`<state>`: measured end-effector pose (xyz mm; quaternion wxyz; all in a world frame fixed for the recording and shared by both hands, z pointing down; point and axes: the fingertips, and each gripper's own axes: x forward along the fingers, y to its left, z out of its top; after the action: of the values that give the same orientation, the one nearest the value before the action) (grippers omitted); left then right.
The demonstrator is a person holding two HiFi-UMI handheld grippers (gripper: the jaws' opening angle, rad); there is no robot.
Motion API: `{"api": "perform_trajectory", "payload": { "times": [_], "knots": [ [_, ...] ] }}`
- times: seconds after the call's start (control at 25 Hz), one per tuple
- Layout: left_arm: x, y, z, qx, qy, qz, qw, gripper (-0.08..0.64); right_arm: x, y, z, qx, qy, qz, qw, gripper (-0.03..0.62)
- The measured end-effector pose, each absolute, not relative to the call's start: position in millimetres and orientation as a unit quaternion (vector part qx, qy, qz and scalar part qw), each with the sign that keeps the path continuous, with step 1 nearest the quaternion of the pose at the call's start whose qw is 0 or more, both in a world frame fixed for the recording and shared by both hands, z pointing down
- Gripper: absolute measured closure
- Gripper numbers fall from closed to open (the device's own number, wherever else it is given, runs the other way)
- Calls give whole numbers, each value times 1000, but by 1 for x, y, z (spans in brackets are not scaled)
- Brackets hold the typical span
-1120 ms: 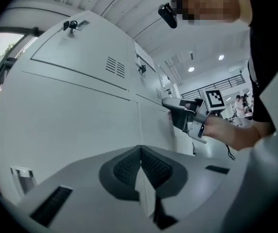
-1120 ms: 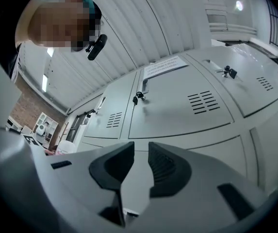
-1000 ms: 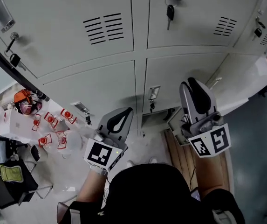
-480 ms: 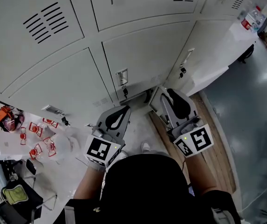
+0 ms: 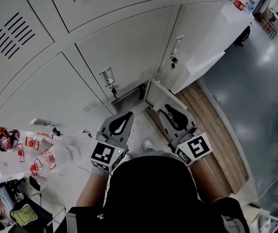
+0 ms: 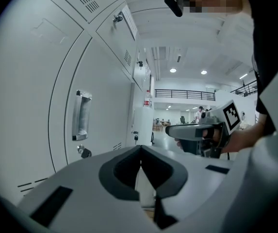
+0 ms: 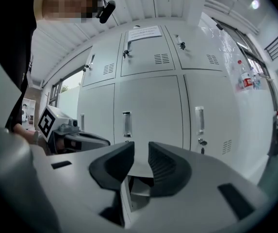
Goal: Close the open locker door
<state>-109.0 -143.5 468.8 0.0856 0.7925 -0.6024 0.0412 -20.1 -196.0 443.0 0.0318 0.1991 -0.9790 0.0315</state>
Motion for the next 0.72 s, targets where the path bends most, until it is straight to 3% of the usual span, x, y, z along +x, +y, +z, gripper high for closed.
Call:
{"api": "perform_trajectory", "payload": {
  "times": [0.72],
  "knots": [
    [-79,-148,499,817,-562,65,108,538,23,-200,489,236,-967,75,57,494]
  ]
}}
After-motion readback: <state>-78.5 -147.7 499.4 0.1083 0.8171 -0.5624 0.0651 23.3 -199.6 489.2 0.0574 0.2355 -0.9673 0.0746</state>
